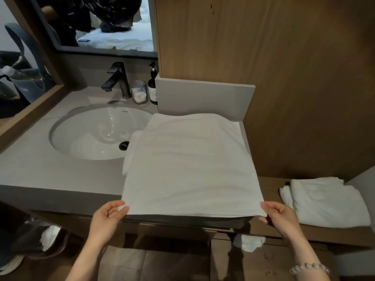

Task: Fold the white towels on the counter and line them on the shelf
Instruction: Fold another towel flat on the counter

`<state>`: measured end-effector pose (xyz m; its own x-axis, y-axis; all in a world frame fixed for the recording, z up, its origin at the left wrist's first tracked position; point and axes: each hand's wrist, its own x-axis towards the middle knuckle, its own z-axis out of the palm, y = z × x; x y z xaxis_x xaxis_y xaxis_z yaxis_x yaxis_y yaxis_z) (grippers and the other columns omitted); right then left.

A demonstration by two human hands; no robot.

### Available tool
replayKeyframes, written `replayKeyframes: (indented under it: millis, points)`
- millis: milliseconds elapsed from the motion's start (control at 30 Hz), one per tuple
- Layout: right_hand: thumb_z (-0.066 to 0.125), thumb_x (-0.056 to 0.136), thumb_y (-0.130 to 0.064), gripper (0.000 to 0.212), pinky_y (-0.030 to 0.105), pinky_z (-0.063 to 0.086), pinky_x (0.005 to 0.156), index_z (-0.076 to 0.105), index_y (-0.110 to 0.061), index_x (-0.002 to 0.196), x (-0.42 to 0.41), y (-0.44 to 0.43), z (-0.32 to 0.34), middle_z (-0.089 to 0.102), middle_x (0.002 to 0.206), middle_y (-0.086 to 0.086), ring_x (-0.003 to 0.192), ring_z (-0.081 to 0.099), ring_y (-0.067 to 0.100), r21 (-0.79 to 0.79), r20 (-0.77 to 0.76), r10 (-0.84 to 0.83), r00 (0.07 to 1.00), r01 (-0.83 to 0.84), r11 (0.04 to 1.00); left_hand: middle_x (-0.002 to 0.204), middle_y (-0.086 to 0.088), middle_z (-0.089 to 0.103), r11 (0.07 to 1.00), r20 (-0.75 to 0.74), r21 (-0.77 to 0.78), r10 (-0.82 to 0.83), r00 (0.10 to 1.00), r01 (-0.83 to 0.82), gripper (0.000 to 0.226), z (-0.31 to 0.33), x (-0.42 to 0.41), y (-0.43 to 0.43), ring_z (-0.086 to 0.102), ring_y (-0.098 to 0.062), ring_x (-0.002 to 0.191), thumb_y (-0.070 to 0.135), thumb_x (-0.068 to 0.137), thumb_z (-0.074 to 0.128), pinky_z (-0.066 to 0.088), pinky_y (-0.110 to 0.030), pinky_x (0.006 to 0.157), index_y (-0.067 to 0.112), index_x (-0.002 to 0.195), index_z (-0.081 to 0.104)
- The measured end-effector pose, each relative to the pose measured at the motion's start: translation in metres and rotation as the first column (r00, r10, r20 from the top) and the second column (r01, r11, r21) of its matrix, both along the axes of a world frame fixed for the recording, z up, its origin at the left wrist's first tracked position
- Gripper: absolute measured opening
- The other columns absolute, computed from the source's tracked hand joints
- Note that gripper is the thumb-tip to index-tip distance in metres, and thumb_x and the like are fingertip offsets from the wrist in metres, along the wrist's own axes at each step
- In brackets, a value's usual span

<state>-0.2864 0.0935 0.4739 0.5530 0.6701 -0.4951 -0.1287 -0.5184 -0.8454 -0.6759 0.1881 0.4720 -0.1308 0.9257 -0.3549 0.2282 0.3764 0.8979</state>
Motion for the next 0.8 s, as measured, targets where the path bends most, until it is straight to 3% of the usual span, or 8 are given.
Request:
replayKeyframes:
  millis: [100,300,400,467,533,567,700,800]
  points:
    - [0.054,0.094,-0.01,0.019,0.017,0.049,0.045,0.062,0.004,0.103,-0.001,0.001,-0.005,0.063,0.058,0.009,0.04,0.056,0.008,-0.037,0.077,0.022,0.997,-0.019,0.999,0.098,-0.011,0.064,1.0,0.0,-0.02,0.011,1.0,-0.011,0.021,-0.001,0.001,-0.001,0.058,-0.025,0.098,0.004,0.085,0.063,0.043,-0.034,0.09,0.01,0.104,0.06]
    - [0.054,0.094,-0.016,0.023,0.025,0.048,0.055,0.055,-0.002,0.113,-0.007,0.002,-0.002,0.065,0.07,0.015,0.057,0.061,0.02,-0.015,0.095,0.092,0.991,-0.091,0.996,0.105,-0.023,0.062,0.999,0.0,0.003,0.032,0.999,-0.032,0.024,-0.005,0.007,-0.002,0.057,-0.035,0.109,0.0,0.087,0.06,0.042,-0.035,0.089,0.006,0.109,0.057]
    - [0.064,0.087,-0.012,0.031,0.02,0.053,0.054,0.052,-0.007,0.115,-0.012,-0.002,0.0,0.071,0.083,0.01,0.068,0.065,0.019,0.04,0.036,0.127,0.991,-0.128,0.991,0.116,-0.017,0.06,0.999,0.009,0.035,0.013,1.0,-0.013,0.023,-0.003,0.013,-0.004,0.053,-0.027,0.114,0.003,0.088,0.06,0.039,-0.033,0.093,0.008,0.11,0.058]
    - [0.063,0.087,-0.007,0.035,0.017,0.054,0.054,0.047,-0.011,0.118,-0.012,-0.005,-0.002,0.071,0.081,0.008,0.068,0.066,0.021,0.065,0.068,0.114,0.991,-0.118,0.991,0.113,-0.009,0.058,0.999,0.015,0.035,-0.031,0.999,0.03,0.013,-0.001,0.014,-0.005,0.058,-0.02,0.1,0.005,0.089,0.058,0.043,-0.027,0.086,0.013,0.098,0.061]
    - [0.061,0.088,-0.006,0.038,0.017,0.054,0.056,0.042,-0.018,0.118,-0.01,-0.007,-0.003,0.071,0.079,0.008,0.067,0.067,0.022,0.083,0.101,0.108,0.989,-0.117,0.99,0.108,-0.014,0.062,0.999,0.014,0.028,-0.045,0.999,0.044,0.013,-0.002,0.01,-0.004,0.061,-0.021,0.087,0.004,0.089,0.058,0.046,-0.023,0.075,0.016,0.093,0.062]
    - [0.061,0.088,-0.005,0.037,0.017,0.054,0.057,0.04,-0.02,0.116,-0.008,-0.008,-0.003,0.071,0.079,0.009,0.066,0.068,0.023,0.097,0.106,0.109,0.988,-0.119,0.988,0.109,-0.02,0.062,0.999,0.003,0.025,-0.046,0.999,0.046,0.012,-0.003,0.008,-0.004,0.062,-0.024,0.089,0.005,0.088,0.059,0.047,-0.026,0.077,0.016,0.093,0.063]
    - [0.055,0.09,-0.002,0.013,0.015,0.052,0.053,0.047,-0.011,0.097,-0.004,-0.011,-0.004,0.065,0.08,0.021,0.052,0.061,0.016,0.156,0.104,0.149,0.983,-0.164,0.974,0.113,-0.017,0.062,0.998,-0.036,0.004,-0.069,0.997,0.069,0.013,-0.002,0.003,0.001,0.058,-0.035,0.108,0.006,0.087,0.061,0.043,-0.039,0.094,0.015,0.096,0.064]
    - [0.048,0.094,-0.004,0.014,0.016,0.052,0.055,0.062,-0.009,0.096,-0.001,-0.01,-0.004,0.06,0.086,0.013,0.049,0.06,0.011,0.129,0.098,0.222,0.97,-0.234,0.964,0.106,-0.012,0.064,0.997,-0.018,-0.01,-0.071,0.997,0.071,0.016,-0.001,0.003,0.002,0.061,-0.024,0.091,0.007,0.088,0.06,0.043,-0.032,0.086,0.014,0.101,0.064]
